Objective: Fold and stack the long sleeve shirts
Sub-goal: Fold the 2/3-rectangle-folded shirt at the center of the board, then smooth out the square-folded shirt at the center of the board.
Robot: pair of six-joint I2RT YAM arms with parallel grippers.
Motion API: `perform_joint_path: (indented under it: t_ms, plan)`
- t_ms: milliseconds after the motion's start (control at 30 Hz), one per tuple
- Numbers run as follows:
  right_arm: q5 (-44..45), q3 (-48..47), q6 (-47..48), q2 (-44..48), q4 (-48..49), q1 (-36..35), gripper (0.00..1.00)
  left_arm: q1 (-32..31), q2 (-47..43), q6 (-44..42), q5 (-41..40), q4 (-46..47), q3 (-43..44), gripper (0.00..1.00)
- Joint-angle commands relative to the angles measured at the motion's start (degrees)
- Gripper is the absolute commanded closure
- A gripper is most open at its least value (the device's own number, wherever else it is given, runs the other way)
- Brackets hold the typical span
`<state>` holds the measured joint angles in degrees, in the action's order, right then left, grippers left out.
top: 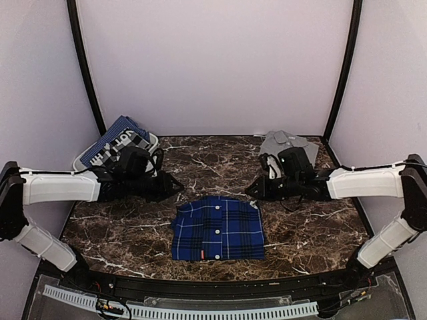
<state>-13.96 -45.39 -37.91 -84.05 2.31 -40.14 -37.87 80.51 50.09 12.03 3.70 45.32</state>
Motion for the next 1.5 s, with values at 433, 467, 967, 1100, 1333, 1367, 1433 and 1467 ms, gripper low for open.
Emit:
perform_joint_path:
  t_ms: [433,467,967,1100,1333,1367,1433,1467]
  plan:
    - [-3.46,-8.94,4.1,-17.23,-2.57,0.98,0.79,-3.86,20.68,-7.05,1.06,-5.65,13.63,0.9]
    - [-3.92,-9.01,4.01,-17.62,-2.57,1.69,0.78,-2.89,22.61,-7.12,0.71,-6.81,14.04,0.9]
    - [-6.17,-6.04,1.93,-15.5,0.07,8.68,0.69,2.31,24.19,-8.36,-2.08,-9.47,12.32,0.89]
    - [-2.14,-6.94,3.41,-10.64,-4.85,8.14,0.68,2.4,22.5,-9.67,-3.31,-11.64,14.04,0.84]
    - [3.42,-6.65,3.66,-1.96,-9.87,2.66,0.65,2.68,20.1,-10.5,-3.58,-12.82,16.16,0.81]
    - [3.57,-6.5,3.46,-1.39,-10.09,1.27,0.64,2.75,19.7,-10.56,-3.59,-13.02,16.31,0.81]
    - [3.44,-5.78,2.93,-0.92,-9.46,-1.5,0.63,2.91,19.04,-10.79,-3.6,-13.64,16.94,0.81]
    - [2.98,-5.38,2.59,-0.98,-9.0,-2.8,0.63,2.99,18.6,-10.88,-3.73,-13.86,17.49,0.8]
